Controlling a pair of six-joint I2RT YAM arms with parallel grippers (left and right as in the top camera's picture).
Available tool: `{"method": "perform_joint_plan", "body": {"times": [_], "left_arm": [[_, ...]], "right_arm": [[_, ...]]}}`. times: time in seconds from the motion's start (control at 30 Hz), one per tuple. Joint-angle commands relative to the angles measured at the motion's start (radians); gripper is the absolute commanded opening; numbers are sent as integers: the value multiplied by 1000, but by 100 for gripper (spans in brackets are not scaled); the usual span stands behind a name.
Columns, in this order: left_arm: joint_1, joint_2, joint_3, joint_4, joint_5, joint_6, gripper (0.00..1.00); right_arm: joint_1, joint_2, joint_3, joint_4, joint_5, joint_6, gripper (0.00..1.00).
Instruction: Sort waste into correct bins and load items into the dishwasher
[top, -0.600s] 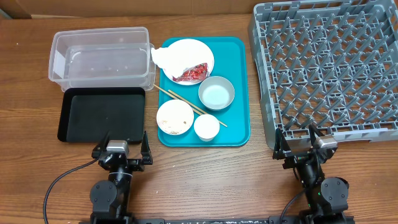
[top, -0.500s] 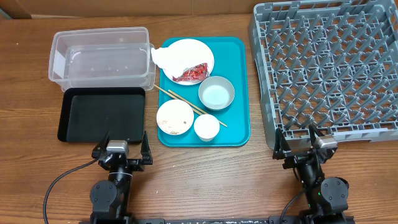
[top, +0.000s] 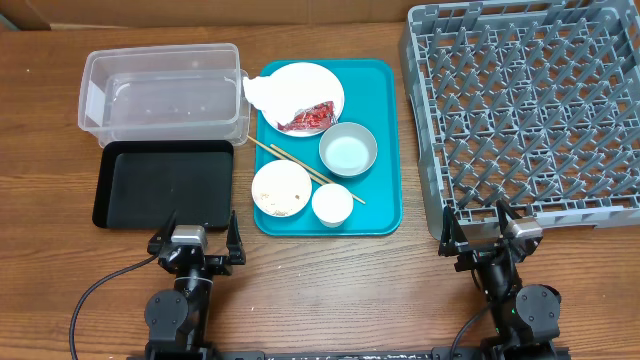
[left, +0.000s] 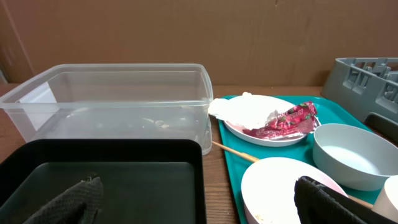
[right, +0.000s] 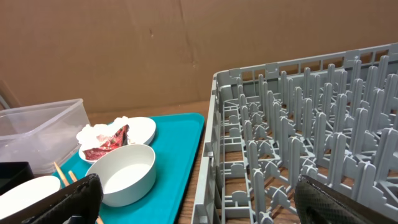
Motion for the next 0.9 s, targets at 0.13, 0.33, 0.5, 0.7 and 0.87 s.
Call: {"method": "perform_joint_plan", "body": {"times": [0.13, 0.33, 0.5, 0.7, 0.87], "left_arm": [[6, -11, -4, 0, -10, 22, 100], [6, -11, -4, 0, -9, 22, 100], [6, -11, -4, 0, -10, 22, 100], [6, -11, -4, 23, 14, 19, 100], [5, -11, -4, 33, 72, 19, 100]], "right_arm": [[6, -12, -10, 6, 2, 4, 100], [6, -12, -10, 6, 2, 4, 100], [6, -12, -10, 7, 11, 0, 100], [5, -12, -10, 24, 43, 5, 100], [5, -12, -10, 19, 24, 4, 100]]}}
